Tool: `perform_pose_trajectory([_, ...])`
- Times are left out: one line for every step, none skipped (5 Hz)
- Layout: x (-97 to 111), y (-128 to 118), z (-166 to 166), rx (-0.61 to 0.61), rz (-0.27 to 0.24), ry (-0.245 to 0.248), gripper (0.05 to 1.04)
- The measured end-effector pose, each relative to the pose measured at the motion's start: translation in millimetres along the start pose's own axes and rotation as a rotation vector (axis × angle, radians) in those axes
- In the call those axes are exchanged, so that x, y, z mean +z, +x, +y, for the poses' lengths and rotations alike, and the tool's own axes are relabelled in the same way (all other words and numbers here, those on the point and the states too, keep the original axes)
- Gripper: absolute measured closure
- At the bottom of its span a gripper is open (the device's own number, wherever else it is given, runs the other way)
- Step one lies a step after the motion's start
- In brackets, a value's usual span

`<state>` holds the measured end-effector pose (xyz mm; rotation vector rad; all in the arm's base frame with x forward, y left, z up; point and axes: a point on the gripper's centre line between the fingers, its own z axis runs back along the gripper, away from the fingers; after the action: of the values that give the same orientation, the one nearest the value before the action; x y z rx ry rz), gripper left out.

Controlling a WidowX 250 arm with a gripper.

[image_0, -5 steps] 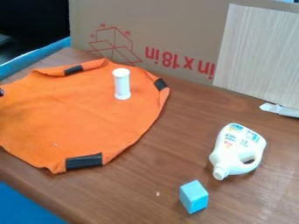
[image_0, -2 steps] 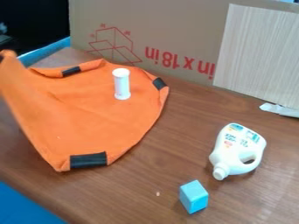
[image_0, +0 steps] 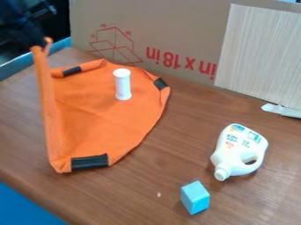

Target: Fold the cloth with the white object in it

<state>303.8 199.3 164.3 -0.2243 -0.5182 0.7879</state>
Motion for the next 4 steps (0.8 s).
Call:
perform_pose_trajectory([-11.3, 0.1, -22.9, 0.037, 0.019, 0.011, 1.027])
perform_pose_trajectory([-18.1, -0.4, -48.2, 0.048, 0.014, 0.014, 1.028])
perform_pose_trajectory([-30.0, -5.7, -73.4, 0.062, 0.012, 0.018, 1.028])
perform_pose_trajectory([-38.6, -11.4, -102.3, 0.064, 0.009, 0.013, 1.028])
